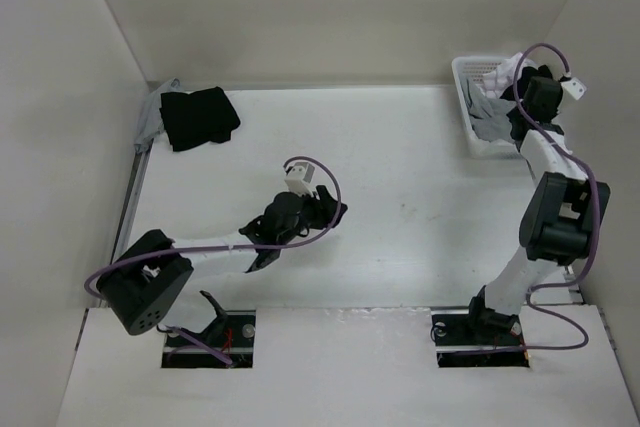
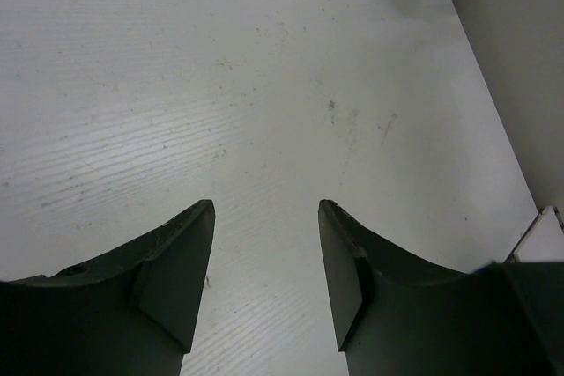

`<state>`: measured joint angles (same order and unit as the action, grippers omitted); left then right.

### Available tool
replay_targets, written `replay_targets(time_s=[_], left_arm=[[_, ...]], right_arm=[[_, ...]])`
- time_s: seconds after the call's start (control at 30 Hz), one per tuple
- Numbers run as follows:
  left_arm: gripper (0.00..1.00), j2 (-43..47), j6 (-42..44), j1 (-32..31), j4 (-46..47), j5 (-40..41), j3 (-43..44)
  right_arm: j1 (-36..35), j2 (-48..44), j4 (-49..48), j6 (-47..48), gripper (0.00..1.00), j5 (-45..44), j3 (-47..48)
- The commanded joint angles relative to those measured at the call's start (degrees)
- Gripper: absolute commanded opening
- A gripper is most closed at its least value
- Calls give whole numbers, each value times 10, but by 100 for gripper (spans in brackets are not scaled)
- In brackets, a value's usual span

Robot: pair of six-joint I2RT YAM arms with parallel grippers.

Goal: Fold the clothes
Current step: Grab the tank top from the pile

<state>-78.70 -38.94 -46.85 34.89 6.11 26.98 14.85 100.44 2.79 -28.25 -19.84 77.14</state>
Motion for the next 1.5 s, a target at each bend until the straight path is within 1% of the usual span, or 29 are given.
replay_targets(time_s=[0.0,0.17,0.43,0.63,0.67,0.7,0.73,0.87,0.93,0.97,1.03,1.07,1.13,1.17,1.23,1.37,1.47], left_arm=[[50,12,4,12,48,-15,-10],[49,-30,-6,21,61,-38,-1],[49,-58,-14,25,77,-58,4],[49,-63,-18,34,80,-61,2],[49,-63,-20,34,80,-61,2],[49,-63,-20,34,80,-62,2],[49,-65,-21,34,81,-63,2],[49,-69,-25,34,82,-69,4],[49,-71,-26,34,87,-72,3],[49,-71,-28,34,88,-73,3],[49,-72,-29,35,88,-74,3],[49,-73,-29,35,88,-74,3],[49,-73,-30,35,88,-75,3],[49,-73,-30,35,88,-76,3],[49,-73,-31,36,88,-76,3],[49,-73,-32,37,88,-76,2],[49,-73,-32,38,88,-76,2]], right_arm=[[6,38,2,43,40,0,51],[15,94,9,48,47,2,99],[21,156,16,58,49,4,143],[20,172,15,57,49,23,148],[20,173,14,57,47,23,148],[20,176,15,57,39,27,151],[20,178,17,57,35,30,153],[19,176,13,50,12,33,155],[19,170,8,47,6,31,155],[19,168,6,45,6,31,155],[16,165,8,43,10,31,161],[15,164,11,44,15,26,165],[12,159,9,49,31,10,165],[12,159,10,50,34,8,167],[12,164,17,55,35,13,173],[12,181,42,61,34,19,181],[12,184,41,59,31,21,173]])
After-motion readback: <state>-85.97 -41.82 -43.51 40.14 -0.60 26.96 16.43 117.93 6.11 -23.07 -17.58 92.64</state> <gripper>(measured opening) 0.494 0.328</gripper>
